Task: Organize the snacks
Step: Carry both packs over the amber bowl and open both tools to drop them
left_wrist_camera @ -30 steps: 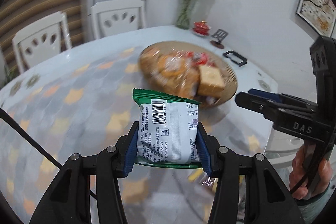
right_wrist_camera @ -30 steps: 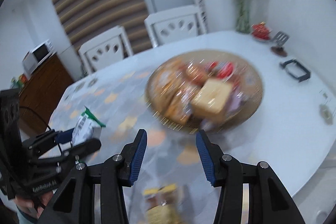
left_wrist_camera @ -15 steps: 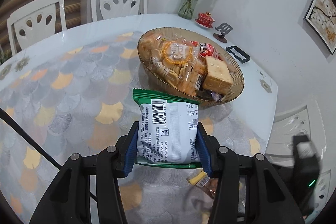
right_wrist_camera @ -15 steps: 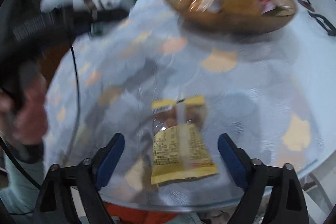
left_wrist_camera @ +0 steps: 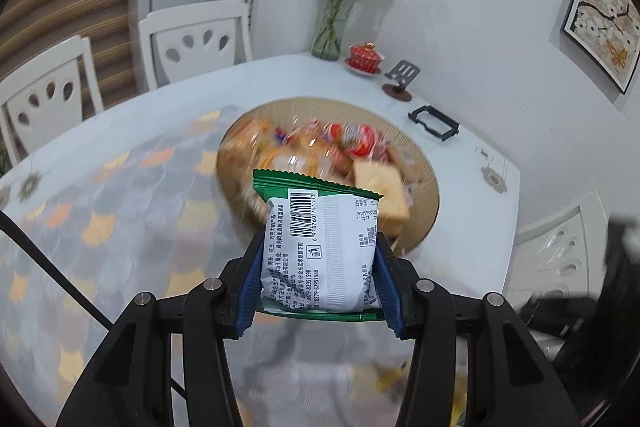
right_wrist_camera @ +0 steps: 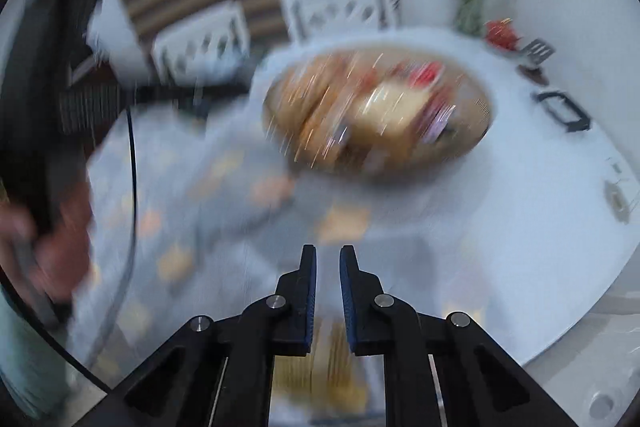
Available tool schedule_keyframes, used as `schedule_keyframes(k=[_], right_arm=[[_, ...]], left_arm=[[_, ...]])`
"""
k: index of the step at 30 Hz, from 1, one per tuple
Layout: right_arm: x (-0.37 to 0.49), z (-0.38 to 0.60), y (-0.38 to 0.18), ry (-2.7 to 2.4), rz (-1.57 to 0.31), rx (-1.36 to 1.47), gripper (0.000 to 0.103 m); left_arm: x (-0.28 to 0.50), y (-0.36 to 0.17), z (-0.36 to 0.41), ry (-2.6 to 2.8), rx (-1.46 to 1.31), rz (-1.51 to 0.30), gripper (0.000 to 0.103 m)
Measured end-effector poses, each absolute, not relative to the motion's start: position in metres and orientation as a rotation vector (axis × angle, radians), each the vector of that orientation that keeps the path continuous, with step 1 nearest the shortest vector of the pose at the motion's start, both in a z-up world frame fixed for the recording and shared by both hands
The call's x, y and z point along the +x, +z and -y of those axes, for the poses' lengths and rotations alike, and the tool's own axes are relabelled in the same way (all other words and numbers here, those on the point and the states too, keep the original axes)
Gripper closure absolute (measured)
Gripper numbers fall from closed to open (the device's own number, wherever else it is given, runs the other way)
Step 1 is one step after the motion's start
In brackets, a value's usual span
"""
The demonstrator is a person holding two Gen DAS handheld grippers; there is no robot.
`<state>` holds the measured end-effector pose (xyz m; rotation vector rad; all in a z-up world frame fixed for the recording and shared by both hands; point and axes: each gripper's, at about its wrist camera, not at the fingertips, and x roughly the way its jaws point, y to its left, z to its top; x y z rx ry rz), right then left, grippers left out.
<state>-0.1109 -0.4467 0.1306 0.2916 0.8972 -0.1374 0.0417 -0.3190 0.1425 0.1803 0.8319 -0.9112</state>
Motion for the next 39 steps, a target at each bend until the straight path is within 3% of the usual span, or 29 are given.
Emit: schedule_keyframes(k=[5,7,9,11,12,15,18,20,22,25,34,39], right_arm=[[-0.077,0.494,0.135,-0.065,-0.871,0.407,0.09],[-0.081,0.498,0.116,-0.045,-0.947,0.45,0.09],[-0.105,0.489,0.103,-0.028,-0.999,0.459,0.079],[-0.124,0.47,0.095,-0.009,-1.047,0.418,0.021],[-0.133,0.458,0.091,-0.003,-1.057,0.396,0.014],[-0.138,0.424,0.071,0.011,-1.146,0.307,0.019],[-0.136,0.409,0.048,0.019,-1.217,0.288,0.032],[-0.138,0.395,0.042,-0.053,-1.221,0.162,0.052],[-0.14,0.383,0.046,-0.076,-1.204,0.078,0.057],[-0.139,0.39,0.059,-0.047,-1.159,0.151,0.059],[-0.108,0.449,0.171,-0.173,-0.847,0.209,0.059],[-0.053,0.5,0.187,-0.233,-0.765,0.365,0.059]], left_arm=[[0.056,0.14,0.333,-0.942,0.158,-0.847,0.055],[0.055,0.135,0.331,-0.943,0.177,-0.845,0.055],[0.053,0.13,0.328,-0.935,0.207,-0.844,0.055],[0.052,0.127,0.328,-0.935,0.213,-0.846,0.055],[0.052,0.126,0.328,-0.937,0.206,-0.853,0.055],[0.051,0.123,0.33,-0.943,0.192,-0.886,0.055],[0.044,0.125,0.328,-0.942,0.209,-0.876,0.055],[0.041,0.128,0.325,-0.936,0.215,-0.869,0.055],[0.041,0.13,0.323,-0.934,0.215,-0.864,0.055],[0.044,0.134,0.324,-0.926,0.219,-0.855,0.055],[0.07,0.141,0.353,-0.931,0.23,-0.842,0.055],[0.098,0.136,0.374,-0.951,0.216,-0.861,0.055]])
